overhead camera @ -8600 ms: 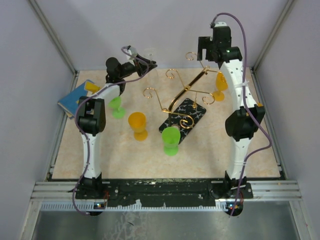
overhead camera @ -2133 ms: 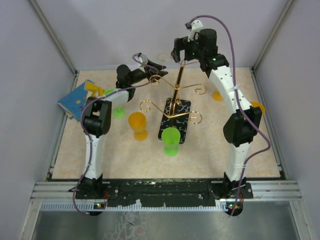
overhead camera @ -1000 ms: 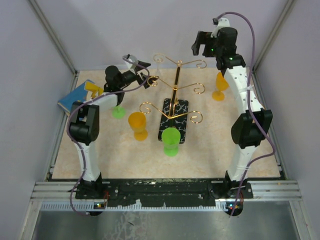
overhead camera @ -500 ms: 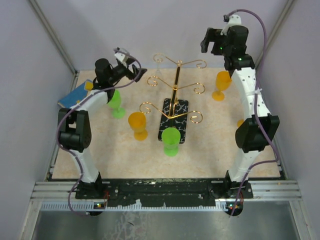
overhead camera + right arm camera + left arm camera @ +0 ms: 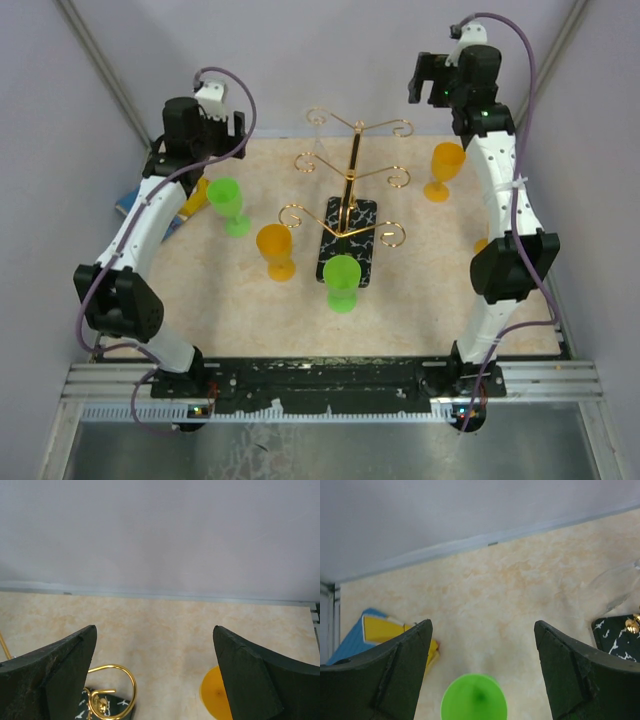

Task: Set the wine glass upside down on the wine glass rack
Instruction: Adjust the wine glass in the wine rack, then pick up the wine glass at the center of the board.

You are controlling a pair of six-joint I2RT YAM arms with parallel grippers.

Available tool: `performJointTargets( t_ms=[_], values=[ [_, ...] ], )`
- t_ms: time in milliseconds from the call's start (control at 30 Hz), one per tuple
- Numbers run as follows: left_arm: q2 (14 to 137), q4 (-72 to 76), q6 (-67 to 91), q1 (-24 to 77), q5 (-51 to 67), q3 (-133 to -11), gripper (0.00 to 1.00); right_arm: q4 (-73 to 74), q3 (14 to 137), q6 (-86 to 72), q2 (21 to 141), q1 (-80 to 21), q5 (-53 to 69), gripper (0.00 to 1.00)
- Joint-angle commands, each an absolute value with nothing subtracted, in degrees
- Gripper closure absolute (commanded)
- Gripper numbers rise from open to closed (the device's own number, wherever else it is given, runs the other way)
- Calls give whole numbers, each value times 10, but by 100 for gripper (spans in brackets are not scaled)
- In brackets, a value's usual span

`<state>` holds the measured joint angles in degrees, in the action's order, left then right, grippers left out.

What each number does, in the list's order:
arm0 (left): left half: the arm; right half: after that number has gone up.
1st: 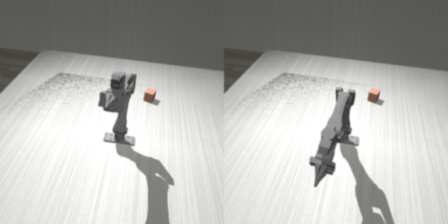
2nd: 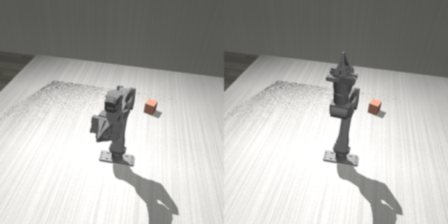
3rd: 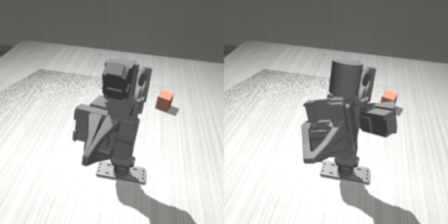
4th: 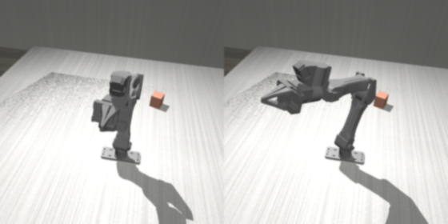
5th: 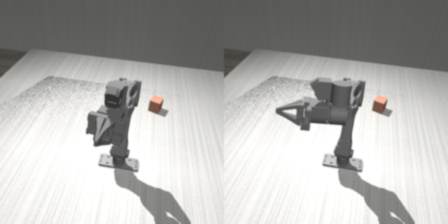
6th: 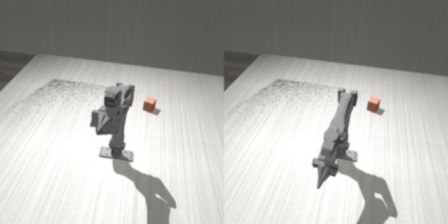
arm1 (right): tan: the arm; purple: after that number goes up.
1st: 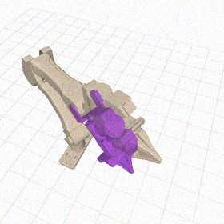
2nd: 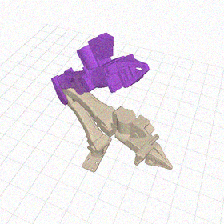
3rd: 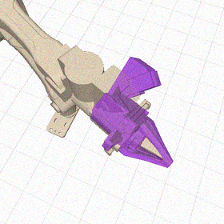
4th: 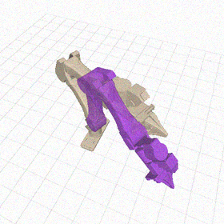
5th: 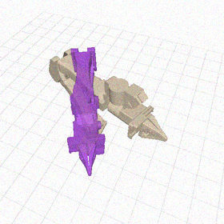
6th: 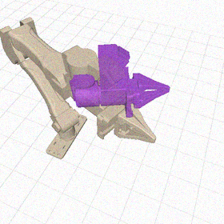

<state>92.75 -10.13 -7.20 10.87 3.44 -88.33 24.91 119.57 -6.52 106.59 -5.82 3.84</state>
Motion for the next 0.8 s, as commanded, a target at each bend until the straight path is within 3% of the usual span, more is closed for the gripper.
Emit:
performJointTargets(
  t_ms=[0,267,767],
  values=[
    [897,-316,-6,110,-68,-923,12,234,1144,-48,1032,-56,29,1],
    [910,-578,141,110,-115,-1005,11,232,1099,-37,1006,-56,72,1],
    [881,-482,187,103,-144,-833,11,211,1030,-34,951,-56,62,1]
  ],
)
